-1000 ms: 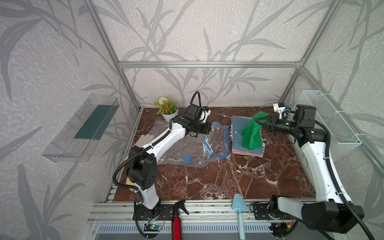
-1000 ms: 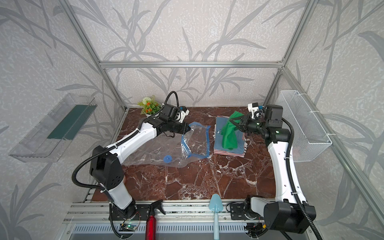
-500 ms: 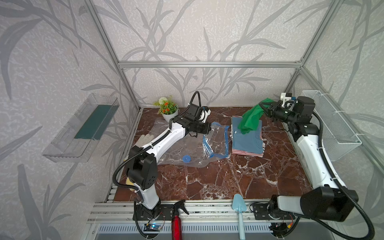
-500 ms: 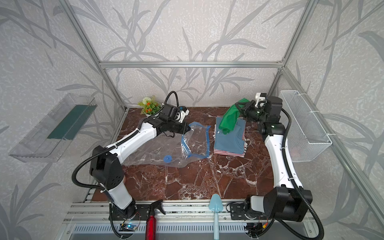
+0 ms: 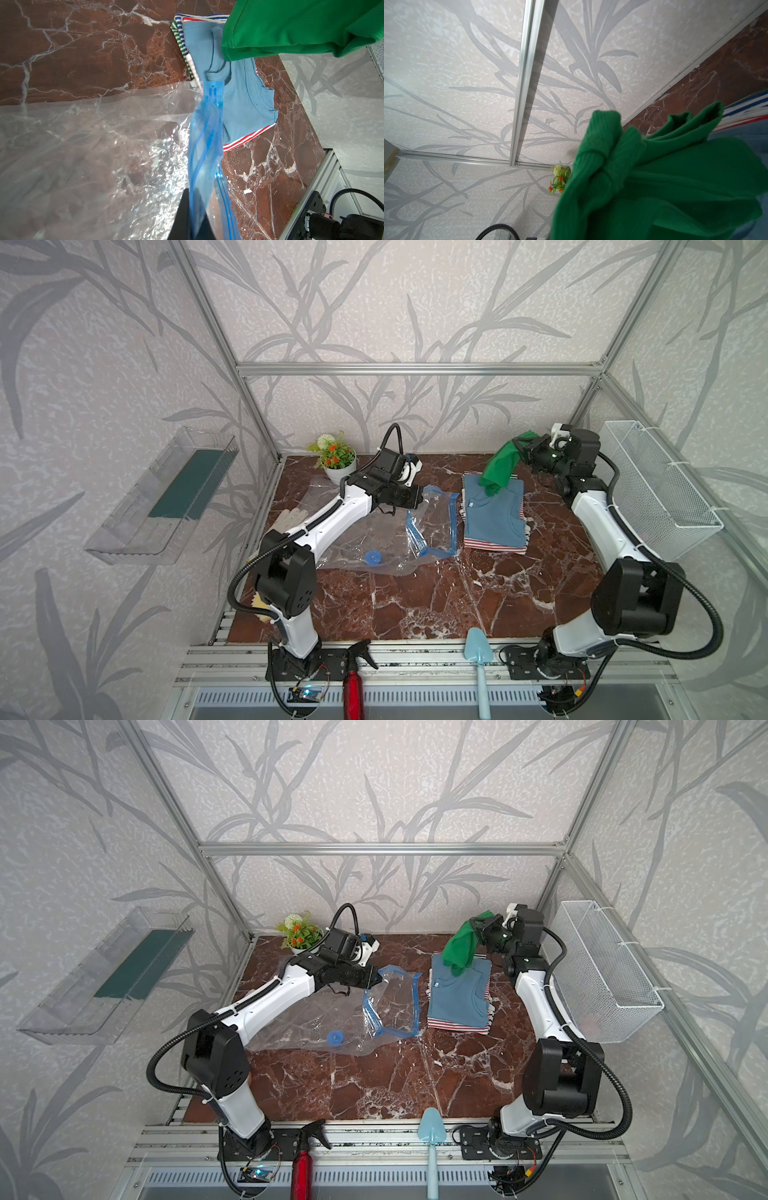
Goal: Take the tank top out of the vacuum bag
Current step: Place the tank top on the tank top.
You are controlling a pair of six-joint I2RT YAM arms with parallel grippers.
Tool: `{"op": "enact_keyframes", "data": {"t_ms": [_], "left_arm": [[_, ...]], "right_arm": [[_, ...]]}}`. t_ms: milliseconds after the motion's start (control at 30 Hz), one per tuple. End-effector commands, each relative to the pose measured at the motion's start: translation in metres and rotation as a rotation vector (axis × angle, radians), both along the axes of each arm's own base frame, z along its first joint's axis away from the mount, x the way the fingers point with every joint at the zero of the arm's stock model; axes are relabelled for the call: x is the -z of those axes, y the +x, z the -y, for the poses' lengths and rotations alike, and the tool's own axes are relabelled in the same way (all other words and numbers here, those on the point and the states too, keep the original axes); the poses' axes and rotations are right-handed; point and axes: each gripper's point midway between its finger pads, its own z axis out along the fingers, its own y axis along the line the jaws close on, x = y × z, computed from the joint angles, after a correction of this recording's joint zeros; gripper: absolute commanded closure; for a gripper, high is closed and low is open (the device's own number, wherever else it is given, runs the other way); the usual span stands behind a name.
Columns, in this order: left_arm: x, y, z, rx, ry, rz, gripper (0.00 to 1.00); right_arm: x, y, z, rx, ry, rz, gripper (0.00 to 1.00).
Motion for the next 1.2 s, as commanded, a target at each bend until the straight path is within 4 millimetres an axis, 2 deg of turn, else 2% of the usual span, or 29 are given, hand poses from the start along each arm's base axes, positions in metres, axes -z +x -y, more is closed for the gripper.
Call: {"op": "enact_keyframes", "data": {"t_ms": [0,133,200,300,400,533,767,867,967,1167], "left_arm": [[-0.003,0.004,0.001,-0.001,-0.007,-0.001,1.0],[0.0,0.005,0.001,0.0,0.004,0.0,1.0],[0.0,0.005,0.0,-0.001,0.008,0.002,1.0],[0.0,0.005,0.0,0.0,0.008,0.003,1.0],[0.001,0.004,0.001,0.003,0.004,-0.005,1.0],[0.0,0.005,0.002,0.004,-0.004,-0.006,1.0],[-0.001,0.004,0.003,0.006,-0.01,-0.006,1.0],[-0.001,0.004,0.004,0.008,-0.013,-0.007,1.0],[0.0,0.003,0.004,0.008,-0.015,-0.009,1.0],[-0.001,0.001,0.008,0.017,-0.017,-0.008,1.0]], "right_arm": [[-0.022,0.021,-0.002,0.029,-0.008,0.106,1.0],[-0.021,0.047,-0.017,-0.001,-0.006,0.11,1.0],[-0.026,0.056,-0.017,0.002,0.005,0.119,1.0],[-0.039,0.06,-0.017,0.004,0.0,0.147,1.0],[-0.038,0.052,-0.014,0.022,-0.033,0.142,1.0],[-0.002,0.032,-0.008,0.035,-0.056,0.079,1.0],[0.102,-0.023,0.0,0.079,-0.021,-0.122,1.0],[0.137,-0.049,0.005,0.114,-0.031,-0.195,1.0],[0.165,-0.071,0.014,0.159,-0.046,-0.252,1.0],[0.201,-0.103,0.031,0.204,-0.028,-0.328,1.0]]}}
